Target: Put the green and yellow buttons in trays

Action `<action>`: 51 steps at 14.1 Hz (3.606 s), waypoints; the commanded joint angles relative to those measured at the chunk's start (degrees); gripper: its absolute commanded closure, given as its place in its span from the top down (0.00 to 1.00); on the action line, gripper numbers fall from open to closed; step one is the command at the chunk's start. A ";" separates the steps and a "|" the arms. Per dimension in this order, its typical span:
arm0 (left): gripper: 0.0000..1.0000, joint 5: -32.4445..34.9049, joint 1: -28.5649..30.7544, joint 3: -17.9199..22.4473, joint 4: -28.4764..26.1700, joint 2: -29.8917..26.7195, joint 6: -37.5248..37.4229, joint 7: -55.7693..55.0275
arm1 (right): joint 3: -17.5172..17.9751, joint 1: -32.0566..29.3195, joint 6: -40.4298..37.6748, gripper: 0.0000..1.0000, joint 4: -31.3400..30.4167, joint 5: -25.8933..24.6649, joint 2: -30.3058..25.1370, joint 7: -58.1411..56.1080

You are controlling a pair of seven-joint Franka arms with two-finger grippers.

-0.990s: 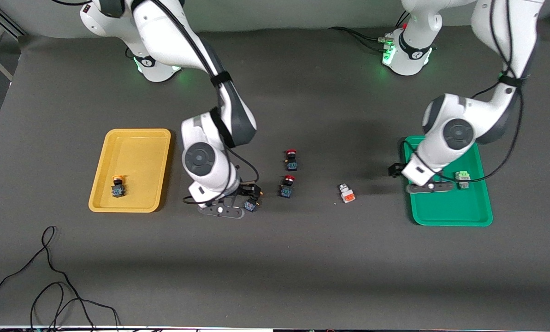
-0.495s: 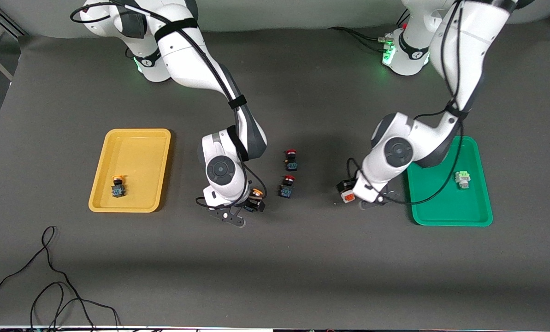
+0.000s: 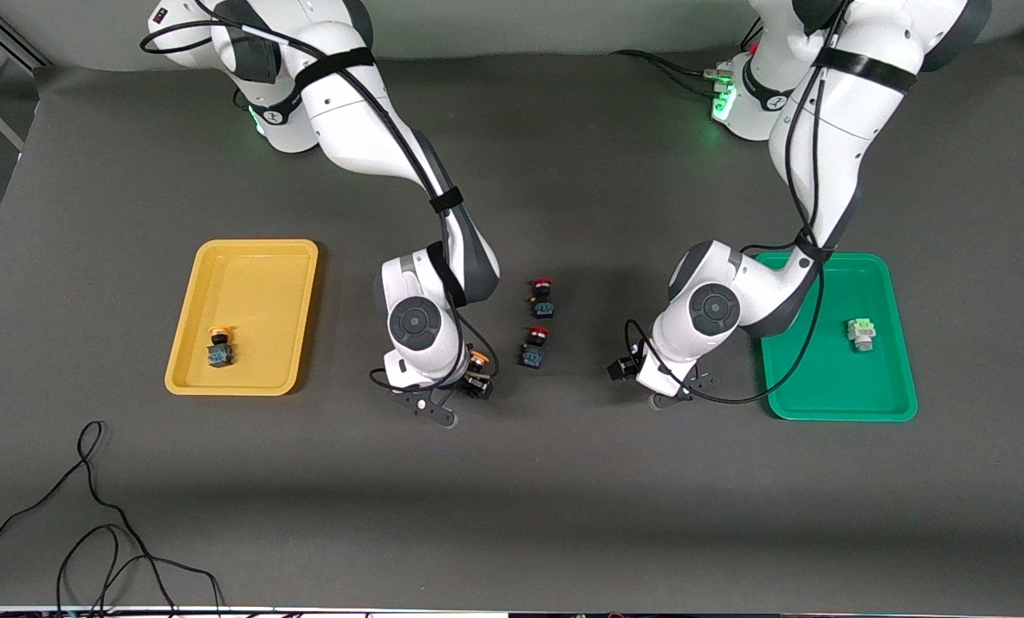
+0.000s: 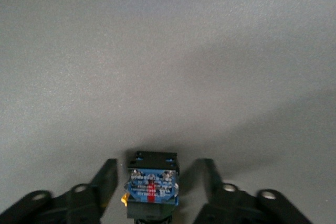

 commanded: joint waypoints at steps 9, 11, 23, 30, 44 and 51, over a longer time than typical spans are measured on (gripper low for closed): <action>0.00 1.49 -0.21 1.35 0.79 -4.16 -9.25 -4.27 | -2.79 -6.12 -21.44 0.33 4.65 -0.29 -10.43 -12.46; 0.00 1.76 0.06 1.35 0.70 -8.81 -17.95 -1.39 | -7.70 -6.30 -28.13 0.33 2.72 -0.29 -13.70 -24.48; 0.00 1.76 20.96 1.27 -13.16 -20.52 -19.36 36.83 | -22.32 -6.21 -7.97 0.31 -33.74 2.42 -20.13 -78.93; 0.00 1.93 25.10 2.05 -24.53 -20.97 -2.63 43.78 | -21.97 -6.39 -7.06 1.00 -35.61 7.00 -18.71 -80.71; 1.00 -3.76 26.60 -0.75 -6.89 -37.56 -38.26 47.50 | -30.76 -5.33 -34.90 1.00 -5.13 1.66 -22.75 -62.97; 1.00 -4.84 26.60 -1.11 16.33 -38.63 -60.70 47.32 | -10.41 -16.28 -39.84 1.00 -7.21 -21.89 -44.53 -49.60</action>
